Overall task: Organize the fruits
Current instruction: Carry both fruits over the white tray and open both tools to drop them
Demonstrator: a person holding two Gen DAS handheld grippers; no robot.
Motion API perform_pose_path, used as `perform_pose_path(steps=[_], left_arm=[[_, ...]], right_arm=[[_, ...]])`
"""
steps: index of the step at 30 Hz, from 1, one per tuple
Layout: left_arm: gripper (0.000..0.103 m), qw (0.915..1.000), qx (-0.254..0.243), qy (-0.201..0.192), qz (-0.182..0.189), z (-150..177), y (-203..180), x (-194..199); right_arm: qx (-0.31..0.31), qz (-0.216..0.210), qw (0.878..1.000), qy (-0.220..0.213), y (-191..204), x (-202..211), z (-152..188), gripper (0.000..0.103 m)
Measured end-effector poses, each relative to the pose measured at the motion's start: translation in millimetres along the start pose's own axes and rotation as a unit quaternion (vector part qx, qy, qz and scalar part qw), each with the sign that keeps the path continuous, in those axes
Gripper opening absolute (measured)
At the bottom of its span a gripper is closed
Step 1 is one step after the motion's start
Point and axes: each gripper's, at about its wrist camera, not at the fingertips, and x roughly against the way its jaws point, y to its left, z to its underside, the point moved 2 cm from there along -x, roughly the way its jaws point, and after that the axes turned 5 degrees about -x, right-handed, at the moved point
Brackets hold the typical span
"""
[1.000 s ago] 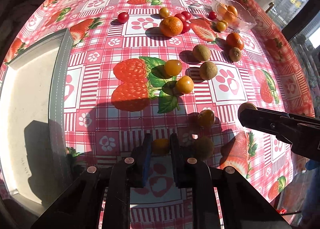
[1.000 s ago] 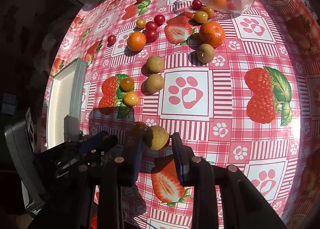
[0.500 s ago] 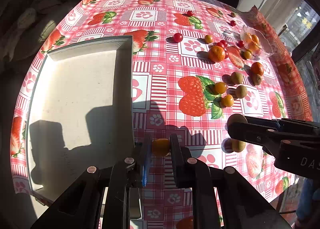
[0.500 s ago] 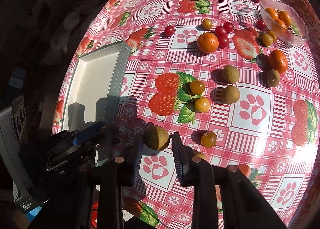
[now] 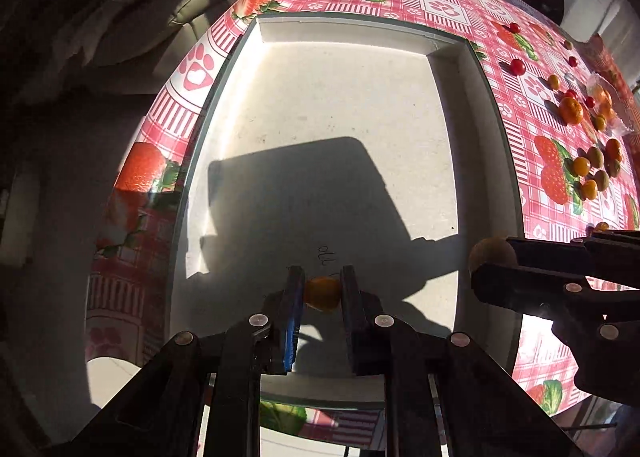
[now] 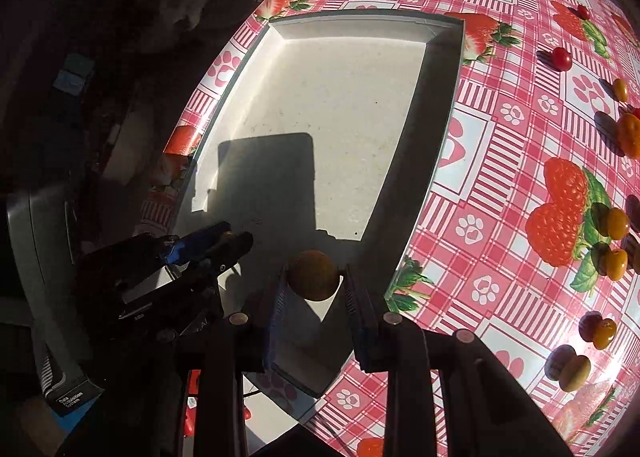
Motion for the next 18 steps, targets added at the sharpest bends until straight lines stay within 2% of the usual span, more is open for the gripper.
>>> perform_pose_path(steps=[5, 9, 10, 11, 12, 13, 15, 16, 18], left_arm=[[0.02, 0.9999, 0.009, 0.011, -0.002, 6, 7, -12], [0.022, 0.9999, 0.006, 0.005, -0.008, 9, 7, -12], [0.029, 0.9999, 0.008, 0.006, -0.012, 8, 5, -13], [0.041, 0.9998, 0.009, 0.007, -0.015, 8, 6, -13], [0.062, 0.9994, 0.016, 0.007, -0.031, 7, 9, -14], [0.076, 0.9988, 0.023, 0.005, -0.042, 8, 14, -13], [0.078, 0.9986, 0.035, 0.003, -0.04, 10, 22, -13], [0.078, 0.9985, 0.038, 0.005, -0.04, 10, 25, -13], [0.078, 0.9987, 0.037, 0.009, -0.035, 10, 25, -11]], right_arm=[[0.021, 0.02, 0.999, 0.023, 11, -25, -2, 0.032], [0.026, 0.033, 0.998, 0.038, 11, -38, -2, 0.033], [0.027, 0.036, 0.998, 0.043, 11, -41, 0, 0.033], [0.027, 0.037, 0.998, 0.046, 12, -43, 1, 0.034], [0.028, 0.039, 0.998, 0.041, 12, -43, 1, 0.033], [0.026, 0.038, 0.998, 0.041, 12, -43, 0, 0.036], [0.018, 0.025, 0.999, 0.041, 11, -41, -2, 0.05], [0.014, 0.025, 0.999, 0.035, 11, -37, -3, 0.06], [0.014, 0.024, 0.999, 0.02, 11, -29, -6, 0.066]])
